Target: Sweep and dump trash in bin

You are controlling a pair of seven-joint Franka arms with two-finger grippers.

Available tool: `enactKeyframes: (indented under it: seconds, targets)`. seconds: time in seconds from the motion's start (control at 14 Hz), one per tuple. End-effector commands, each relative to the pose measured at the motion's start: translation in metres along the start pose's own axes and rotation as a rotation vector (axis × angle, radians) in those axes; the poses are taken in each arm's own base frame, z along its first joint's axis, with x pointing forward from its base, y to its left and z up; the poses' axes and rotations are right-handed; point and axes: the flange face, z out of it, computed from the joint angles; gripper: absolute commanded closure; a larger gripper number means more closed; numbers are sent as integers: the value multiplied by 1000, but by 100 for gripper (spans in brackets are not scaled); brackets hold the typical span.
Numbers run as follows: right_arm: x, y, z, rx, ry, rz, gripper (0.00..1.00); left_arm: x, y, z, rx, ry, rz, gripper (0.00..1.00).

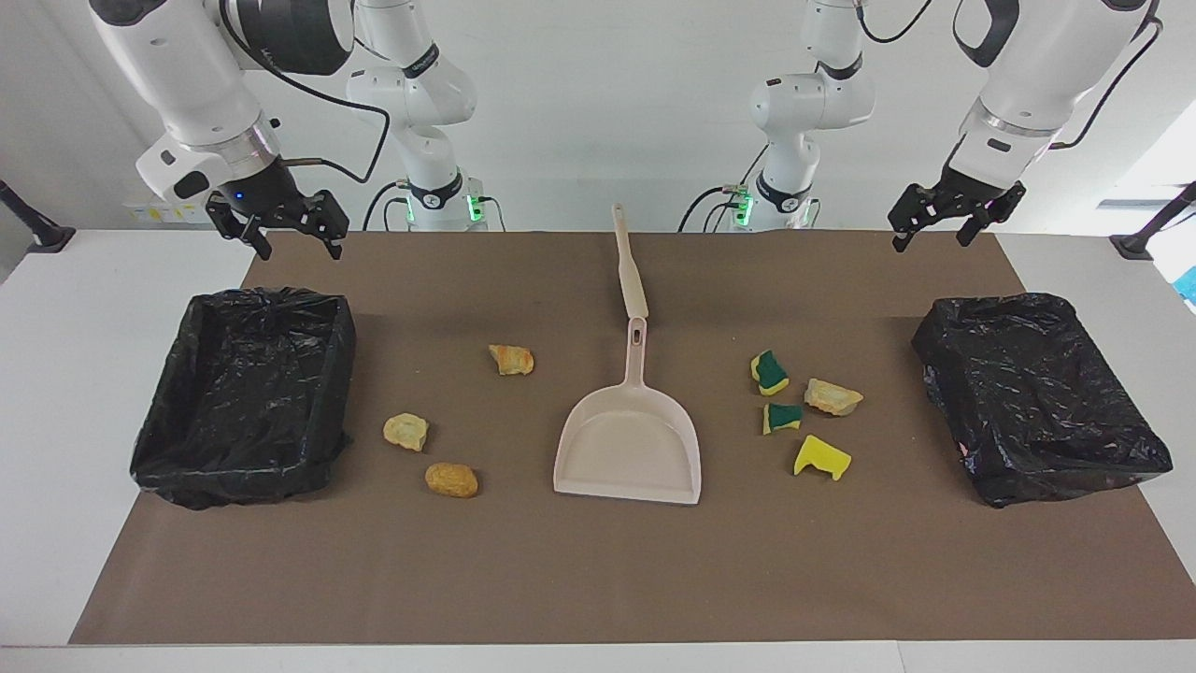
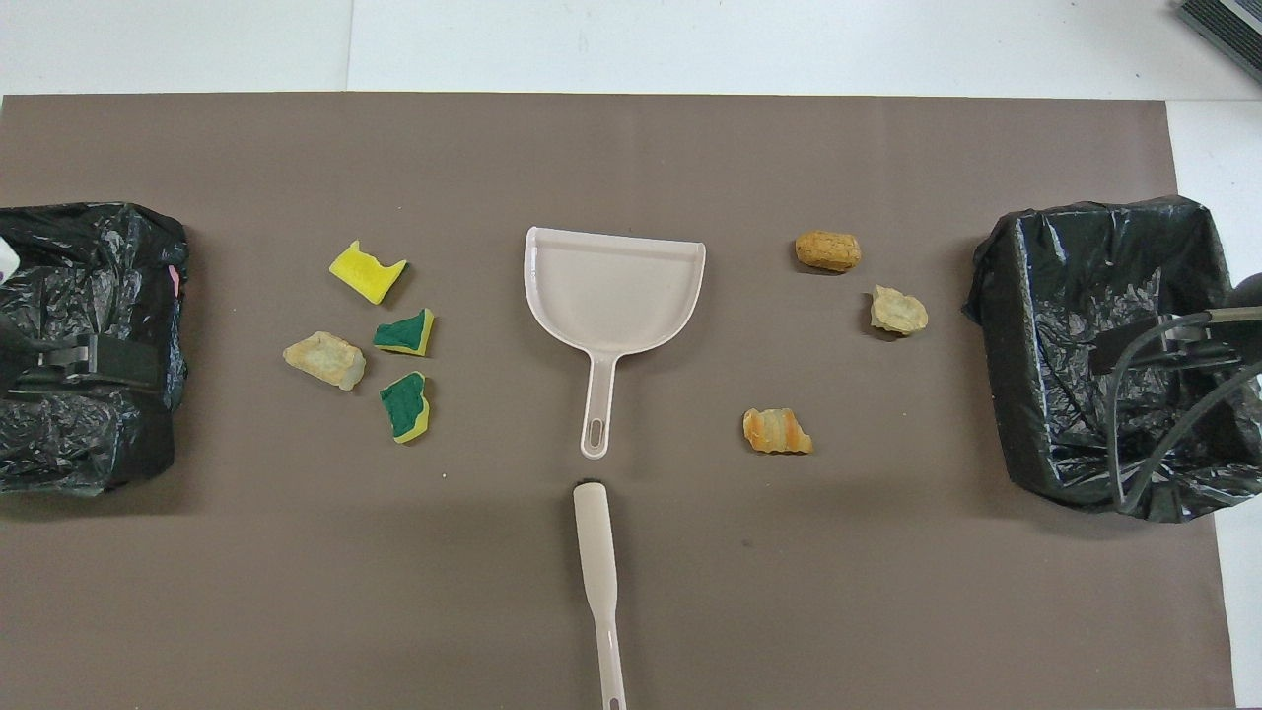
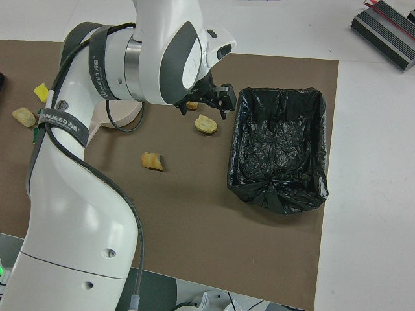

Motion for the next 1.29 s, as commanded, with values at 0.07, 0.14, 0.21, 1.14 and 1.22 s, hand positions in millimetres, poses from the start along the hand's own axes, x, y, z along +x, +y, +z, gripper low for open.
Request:
enactKeyframes:
  seconds: [0.07, 0.14, 0.21, 1.14, 1.22]
  targets:
    - [-9, -3, -2, 21, -14, 7, 0, -2, 1, -5, -10, 9, 8, 0]
    - [-9, -2, -2, 21, -14, 8, 0, -2, 1, -5, -10, 9, 8, 0]
    - [-9, -2, -2, 21, -15, 8, 0, -2, 0, -5, -10, 9, 6, 0]
    - [-8, -8, -2, 19, -14, -3, 0, -2, 1, -5, -10, 9, 8, 0]
    - [-8, -17, -2, 17, -11, -16, 0, -2, 1, -5, -10, 9, 8, 0]
